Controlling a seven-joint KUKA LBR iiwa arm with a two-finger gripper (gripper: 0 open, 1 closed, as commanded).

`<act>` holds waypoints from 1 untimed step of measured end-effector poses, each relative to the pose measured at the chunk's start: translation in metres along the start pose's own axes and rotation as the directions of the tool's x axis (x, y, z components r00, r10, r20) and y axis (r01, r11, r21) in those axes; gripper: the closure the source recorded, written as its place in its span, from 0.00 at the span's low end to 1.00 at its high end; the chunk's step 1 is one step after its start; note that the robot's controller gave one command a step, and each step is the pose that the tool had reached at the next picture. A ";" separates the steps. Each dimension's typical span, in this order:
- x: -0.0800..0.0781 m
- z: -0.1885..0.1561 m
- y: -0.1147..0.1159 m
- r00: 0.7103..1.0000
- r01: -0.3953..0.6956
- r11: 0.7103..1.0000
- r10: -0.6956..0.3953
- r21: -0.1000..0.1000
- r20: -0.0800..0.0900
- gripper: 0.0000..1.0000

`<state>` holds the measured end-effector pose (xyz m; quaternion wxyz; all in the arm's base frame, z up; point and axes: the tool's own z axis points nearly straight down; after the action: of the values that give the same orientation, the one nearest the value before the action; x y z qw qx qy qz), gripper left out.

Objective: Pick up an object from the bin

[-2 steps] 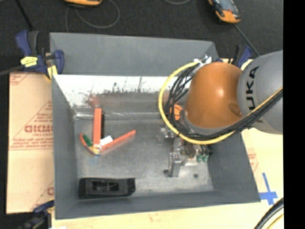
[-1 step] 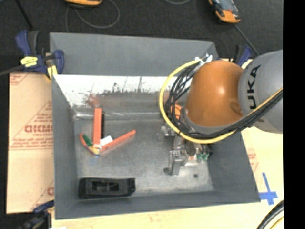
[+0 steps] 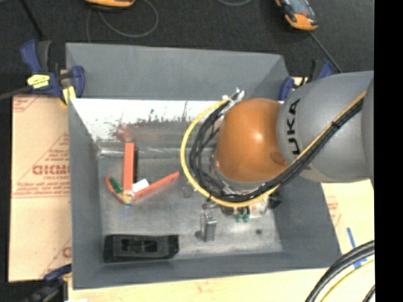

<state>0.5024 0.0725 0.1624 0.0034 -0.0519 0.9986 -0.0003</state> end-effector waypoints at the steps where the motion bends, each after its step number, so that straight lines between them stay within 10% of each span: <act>1: -0.074 0.010 0.059 0.999 0.033 0.999 -0.033 -0.002 -0.003 0.00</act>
Offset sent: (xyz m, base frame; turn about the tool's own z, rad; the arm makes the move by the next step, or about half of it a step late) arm 0.0842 0.0708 -0.0364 -0.2139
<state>0.5704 0.1390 0.1533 0.0020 -0.0685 0.9977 0.0006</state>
